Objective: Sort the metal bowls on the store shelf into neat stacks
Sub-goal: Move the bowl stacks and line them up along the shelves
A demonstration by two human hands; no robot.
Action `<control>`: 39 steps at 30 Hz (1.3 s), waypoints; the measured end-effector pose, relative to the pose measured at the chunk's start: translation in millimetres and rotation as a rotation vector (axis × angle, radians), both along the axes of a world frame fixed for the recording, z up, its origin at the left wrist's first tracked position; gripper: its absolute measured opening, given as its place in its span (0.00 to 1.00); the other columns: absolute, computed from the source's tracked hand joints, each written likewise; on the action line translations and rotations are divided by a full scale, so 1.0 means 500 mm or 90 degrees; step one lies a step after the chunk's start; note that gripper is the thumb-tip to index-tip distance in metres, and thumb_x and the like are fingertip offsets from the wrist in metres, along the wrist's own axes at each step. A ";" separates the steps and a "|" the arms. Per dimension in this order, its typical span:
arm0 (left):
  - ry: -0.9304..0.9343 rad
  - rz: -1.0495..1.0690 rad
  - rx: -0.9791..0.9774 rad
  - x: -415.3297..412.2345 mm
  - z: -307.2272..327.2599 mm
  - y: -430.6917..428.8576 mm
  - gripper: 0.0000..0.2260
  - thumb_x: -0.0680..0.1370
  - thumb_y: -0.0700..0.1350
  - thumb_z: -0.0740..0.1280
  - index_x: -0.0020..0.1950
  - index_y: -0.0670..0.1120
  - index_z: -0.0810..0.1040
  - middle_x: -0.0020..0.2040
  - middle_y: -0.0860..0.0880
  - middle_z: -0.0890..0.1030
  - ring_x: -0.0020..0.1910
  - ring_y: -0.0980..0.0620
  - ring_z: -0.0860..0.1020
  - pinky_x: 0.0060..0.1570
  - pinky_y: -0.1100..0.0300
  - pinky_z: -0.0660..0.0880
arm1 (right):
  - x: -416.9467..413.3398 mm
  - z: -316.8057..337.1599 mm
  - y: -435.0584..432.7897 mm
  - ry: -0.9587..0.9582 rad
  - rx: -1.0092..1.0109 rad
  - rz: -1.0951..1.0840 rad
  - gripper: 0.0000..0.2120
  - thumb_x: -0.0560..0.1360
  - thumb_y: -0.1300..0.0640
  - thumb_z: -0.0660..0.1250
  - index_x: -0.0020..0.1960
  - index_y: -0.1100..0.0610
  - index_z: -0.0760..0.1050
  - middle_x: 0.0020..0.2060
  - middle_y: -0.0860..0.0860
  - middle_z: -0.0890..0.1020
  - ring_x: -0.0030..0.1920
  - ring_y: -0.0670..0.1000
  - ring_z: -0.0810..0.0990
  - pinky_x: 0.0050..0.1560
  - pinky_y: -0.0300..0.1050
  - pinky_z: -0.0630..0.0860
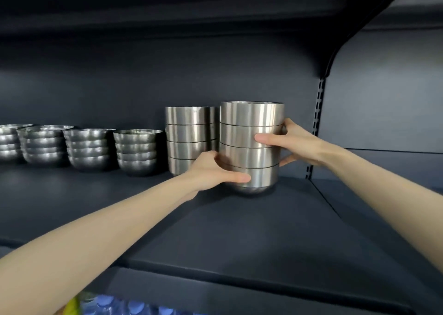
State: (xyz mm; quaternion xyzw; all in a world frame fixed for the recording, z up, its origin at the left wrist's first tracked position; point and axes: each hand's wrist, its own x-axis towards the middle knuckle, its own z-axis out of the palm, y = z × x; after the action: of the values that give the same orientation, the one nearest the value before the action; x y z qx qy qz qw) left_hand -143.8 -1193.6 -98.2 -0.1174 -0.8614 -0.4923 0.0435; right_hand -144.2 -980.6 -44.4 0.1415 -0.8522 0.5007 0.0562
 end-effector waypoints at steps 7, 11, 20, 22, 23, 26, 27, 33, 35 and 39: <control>0.027 -0.052 -0.012 -0.043 -0.019 -0.006 0.29 0.61 0.52 0.81 0.58 0.47 0.77 0.51 0.56 0.81 0.49 0.59 0.78 0.40 0.68 0.71 | -0.007 -0.026 -0.012 -0.005 -0.018 -0.065 0.48 0.57 0.39 0.79 0.69 0.53 0.60 0.60 0.45 0.75 0.60 0.47 0.77 0.50 0.57 0.81; 0.072 -0.038 -0.031 -0.060 -0.024 -0.005 0.31 0.60 0.55 0.81 0.59 0.47 0.77 0.53 0.55 0.81 0.53 0.55 0.78 0.47 0.64 0.73 | -0.020 -0.030 -0.015 -0.005 -0.026 -0.085 0.46 0.59 0.39 0.77 0.69 0.53 0.61 0.61 0.46 0.75 0.60 0.49 0.77 0.51 0.58 0.81; 0.141 0.043 -0.068 -0.073 -0.049 0.000 0.29 0.60 0.62 0.78 0.50 0.44 0.76 0.47 0.51 0.80 0.48 0.52 0.78 0.48 0.56 0.77 | -0.060 -0.034 -0.013 -0.020 -0.021 -0.078 0.47 0.60 0.38 0.77 0.70 0.53 0.60 0.62 0.47 0.75 0.61 0.49 0.77 0.52 0.58 0.80; 0.133 0.069 -0.065 -0.069 -0.052 -0.001 0.30 0.61 0.63 0.77 0.49 0.42 0.76 0.46 0.49 0.79 0.48 0.50 0.77 0.50 0.51 0.77 | -0.066 -0.033 -0.015 -0.024 -0.021 -0.075 0.47 0.59 0.38 0.77 0.70 0.53 0.60 0.62 0.47 0.74 0.62 0.49 0.76 0.53 0.58 0.80; 0.132 0.074 -0.060 -0.068 -0.053 -0.001 0.30 0.61 0.63 0.77 0.49 0.41 0.76 0.46 0.48 0.79 0.48 0.49 0.77 0.50 0.50 0.77 | -0.068 -0.032 -0.017 -0.027 -0.025 -0.074 0.47 0.59 0.38 0.77 0.70 0.53 0.59 0.63 0.47 0.74 0.62 0.49 0.76 0.54 0.59 0.79; 0.129 0.069 -0.057 -0.071 -0.053 0.001 0.24 0.62 0.60 0.78 0.42 0.43 0.74 0.46 0.45 0.79 0.47 0.47 0.77 0.50 0.52 0.76 | -0.070 -0.030 -0.020 -0.031 -0.028 -0.069 0.48 0.57 0.38 0.74 0.70 0.52 0.58 0.63 0.46 0.73 0.62 0.49 0.75 0.55 0.59 0.79; 0.126 0.063 -0.054 -0.074 -0.054 0.001 0.22 0.63 0.59 0.78 0.37 0.48 0.69 0.45 0.46 0.77 0.45 0.48 0.75 0.49 0.55 0.74 | -0.071 -0.031 -0.021 -0.031 -0.027 -0.069 0.48 0.58 0.38 0.74 0.70 0.52 0.58 0.63 0.46 0.73 0.62 0.48 0.75 0.55 0.59 0.79; 0.140 0.047 -0.030 -0.084 -0.063 0.001 0.26 0.65 0.57 0.78 0.35 0.54 0.58 0.43 0.48 0.70 0.42 0.52 0.68 0.45 0.60 0.67 | -0.074 -0.027 -0.022 -0.040 -0.026 -0.063 0.48 0.61 0.39 0.76 0.72 0.52 0.56 0.65 0.46 0.71 0.63 0.48 0.73 0.57 0.60 0.77; 0.142 0.047 -0.033 -0.088 -0.066 0.000 0.26 0.65 0.58 0.77 0.35 0.54 0.57 0.43 0.48 0.70 0.42 0.52 0.67 0.45 0.60 0.67 | -0.075 -0.027 -0.017 -0.049 -0.028 -0.050 0.47 0.62 0.41 0.76 0.72 0.52 0.56 0.66 0.45 0.71 0.65 0.48 0.72 0.59 0.62 0.76; 0.133 0.046 -0.025 -0.091 -0.069 -0.002 0.24 0.67 0.57 0.77 0.35 0.54 0.59 0.43 0.49 0.72 0.42 0.52 0.70 0.50 0.55 0.74 | -0.080 -0.028 -0.008 -0.044 -0.027 -0.041 0.41 0.66 0.45 0.76 0.72 0.52 0.59 0.65 0.45 0.72 0.65 0.48 0.72 0.61 0.62 0.75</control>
State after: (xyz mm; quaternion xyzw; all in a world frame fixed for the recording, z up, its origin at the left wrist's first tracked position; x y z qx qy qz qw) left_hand -189.1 -1194.4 -132.5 -0.1379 -0.8651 -0.4588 0.1487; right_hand -184.1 -984.6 -58.5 0.0952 -0.8469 0.5211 0.0457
